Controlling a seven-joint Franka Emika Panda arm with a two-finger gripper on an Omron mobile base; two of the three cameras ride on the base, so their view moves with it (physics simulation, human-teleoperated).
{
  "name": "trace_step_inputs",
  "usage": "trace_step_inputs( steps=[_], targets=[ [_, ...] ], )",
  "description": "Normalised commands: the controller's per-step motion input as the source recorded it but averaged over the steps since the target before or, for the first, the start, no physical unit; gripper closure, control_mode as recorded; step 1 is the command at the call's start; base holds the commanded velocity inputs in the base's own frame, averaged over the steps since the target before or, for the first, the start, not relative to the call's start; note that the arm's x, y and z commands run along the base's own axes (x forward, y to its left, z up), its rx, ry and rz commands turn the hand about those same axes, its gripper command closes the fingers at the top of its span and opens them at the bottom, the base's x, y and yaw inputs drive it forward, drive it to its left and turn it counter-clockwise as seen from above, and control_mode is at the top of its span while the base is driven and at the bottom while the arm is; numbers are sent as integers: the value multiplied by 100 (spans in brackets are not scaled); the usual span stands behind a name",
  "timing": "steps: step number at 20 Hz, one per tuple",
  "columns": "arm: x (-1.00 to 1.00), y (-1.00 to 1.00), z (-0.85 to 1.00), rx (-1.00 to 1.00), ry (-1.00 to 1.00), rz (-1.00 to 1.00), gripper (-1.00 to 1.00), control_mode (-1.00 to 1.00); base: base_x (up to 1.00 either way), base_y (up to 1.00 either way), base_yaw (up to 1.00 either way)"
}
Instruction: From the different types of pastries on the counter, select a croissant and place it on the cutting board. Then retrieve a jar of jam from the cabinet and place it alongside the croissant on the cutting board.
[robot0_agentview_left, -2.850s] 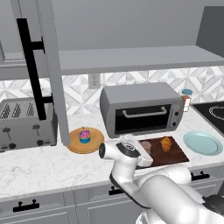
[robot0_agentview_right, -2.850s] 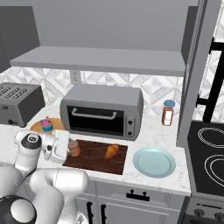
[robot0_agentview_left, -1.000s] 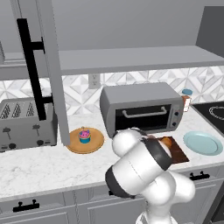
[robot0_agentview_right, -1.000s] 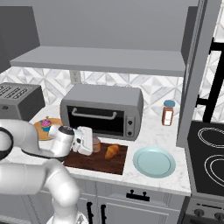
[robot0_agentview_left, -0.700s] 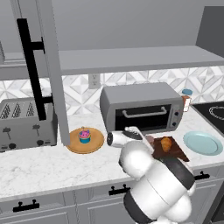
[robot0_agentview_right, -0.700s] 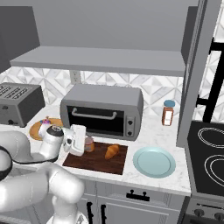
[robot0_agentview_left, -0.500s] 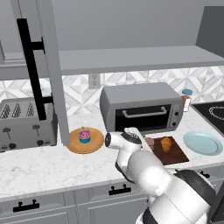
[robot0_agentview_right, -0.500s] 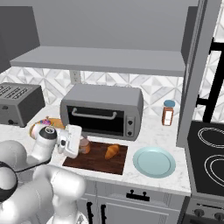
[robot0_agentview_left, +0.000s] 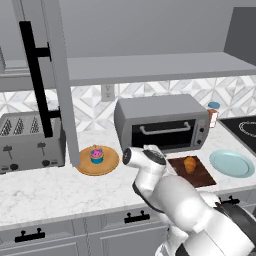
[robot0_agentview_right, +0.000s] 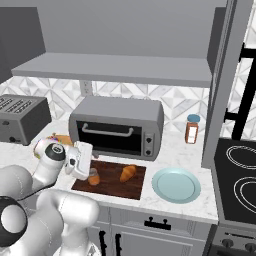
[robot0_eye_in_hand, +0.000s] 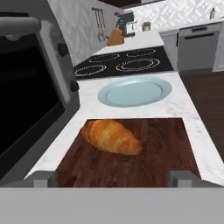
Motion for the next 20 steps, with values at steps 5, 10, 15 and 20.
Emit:
trace_step_inputs(
  steps=[5, 10, 15, 20],
  targets=[
    [-30, -30, -59, 0, 2, -2, -100, -100, 0, 0, 0],
    [-100, 14, -1, 0, -20, 4, -100, -100, 0, 0, 0],
    [-100, 12, 26, 0, -24, 3, -100, -100, 0, 0, 0],
    [-100, 33, 67, 0, -32, 5, -100, -100, 0, 0, 0]
  ],
)
